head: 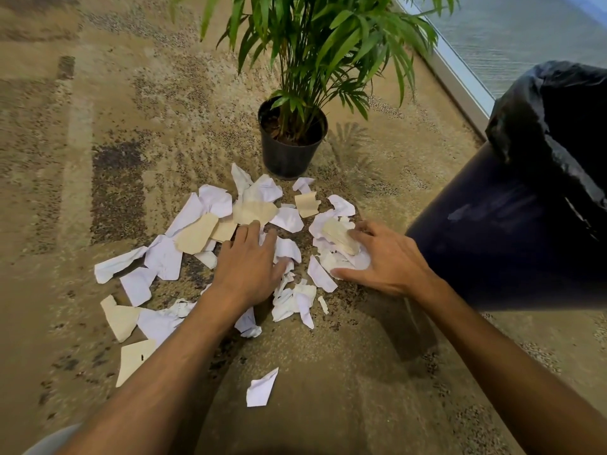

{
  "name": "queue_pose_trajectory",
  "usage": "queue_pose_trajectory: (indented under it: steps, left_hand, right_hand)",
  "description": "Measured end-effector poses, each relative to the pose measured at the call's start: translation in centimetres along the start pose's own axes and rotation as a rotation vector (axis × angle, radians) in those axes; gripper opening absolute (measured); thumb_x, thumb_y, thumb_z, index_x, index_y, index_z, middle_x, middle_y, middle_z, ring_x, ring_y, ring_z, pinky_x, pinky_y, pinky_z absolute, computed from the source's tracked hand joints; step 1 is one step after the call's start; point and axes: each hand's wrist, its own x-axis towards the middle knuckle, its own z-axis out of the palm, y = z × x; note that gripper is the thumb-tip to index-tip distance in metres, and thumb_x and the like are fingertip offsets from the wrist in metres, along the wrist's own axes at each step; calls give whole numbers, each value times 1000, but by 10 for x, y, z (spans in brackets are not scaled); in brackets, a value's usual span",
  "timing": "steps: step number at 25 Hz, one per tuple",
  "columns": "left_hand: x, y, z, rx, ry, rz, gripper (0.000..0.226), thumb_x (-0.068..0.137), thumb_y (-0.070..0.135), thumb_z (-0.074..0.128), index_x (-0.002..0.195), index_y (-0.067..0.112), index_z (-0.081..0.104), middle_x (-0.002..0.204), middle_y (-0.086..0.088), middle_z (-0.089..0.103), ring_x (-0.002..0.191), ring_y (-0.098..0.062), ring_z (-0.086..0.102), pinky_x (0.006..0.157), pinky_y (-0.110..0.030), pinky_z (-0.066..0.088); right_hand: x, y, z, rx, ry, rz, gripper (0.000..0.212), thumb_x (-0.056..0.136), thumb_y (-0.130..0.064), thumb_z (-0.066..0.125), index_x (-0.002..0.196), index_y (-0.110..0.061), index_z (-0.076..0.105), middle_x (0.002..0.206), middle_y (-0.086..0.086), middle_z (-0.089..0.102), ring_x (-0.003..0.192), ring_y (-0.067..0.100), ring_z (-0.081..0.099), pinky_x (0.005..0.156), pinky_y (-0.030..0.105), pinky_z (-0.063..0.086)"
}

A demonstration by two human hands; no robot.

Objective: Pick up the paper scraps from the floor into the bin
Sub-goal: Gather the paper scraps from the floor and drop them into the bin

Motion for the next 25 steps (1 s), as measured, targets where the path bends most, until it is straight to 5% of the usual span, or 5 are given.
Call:
queue_pose_trajectory:
  steps: [5, 9, 13, 19, 25]
  left_hand:
    - [-2, 6, -5, 56, 24, 60, 89, 75, 73, 53, 146, 29, 23, 155, -10, 12, 141, -31, 12, 108, -47, 27]
    - [0, 8, -2, -18, 92, 92, 61, 80, 54, 63, 133, 27, 52, 138, -2, 42, 126, -23, 36, 93, -38, 41]
    - [1, 6, 3, -94, 126, 101, 25, 88, 28, 58, 104, 14, 70, 107, 0, 53, 97, -20, 52, 67, -37, 51]
    - [-1, 8, -5, -53, 159, 36, 36, 85, 37, 60, 112, 14, 66, 120, -4, 56, 108, -23, 49, 76, -38, 50]
    - [-2, 2, -8, -53, 97, -89, 76, 75, 67, 54, 128, 13, 49, 126, -8, 47, 114, -27, 44, 78, -37, 46]
  right_hand:
    - [11, -26, -12, -194, -54, -25, 102, 75, -80, 52, 152, -21, 23, 150, 7, 35, 131, 24, 42, 95, 40, 48]
    - [19, -34, -2, -223, 38, -43, 53, 95, -43, 54, 137, -13, 46, 120, 7, 57, 95, 21, 60, 71, 32, 51]
    - [12, -30, -1, -185, 98, -54, 22, 99, -19, 44, 112, -10, 59, 89, 0, 56, 73, 15, 53, 55, 24, 36]
    - [5, -10, -24, 89, 286, 16, 24, 90, -36, 55, 95, -20, 72, 76, -2, 71, 63, 13, 65, 51, 20, 49]
    - [41, -6, -31, -85, 354, -125, 26, 94, -38, 50, 105, -27, 71, 84, -6, 65, 73, 10, 59, 55, 28, 51]
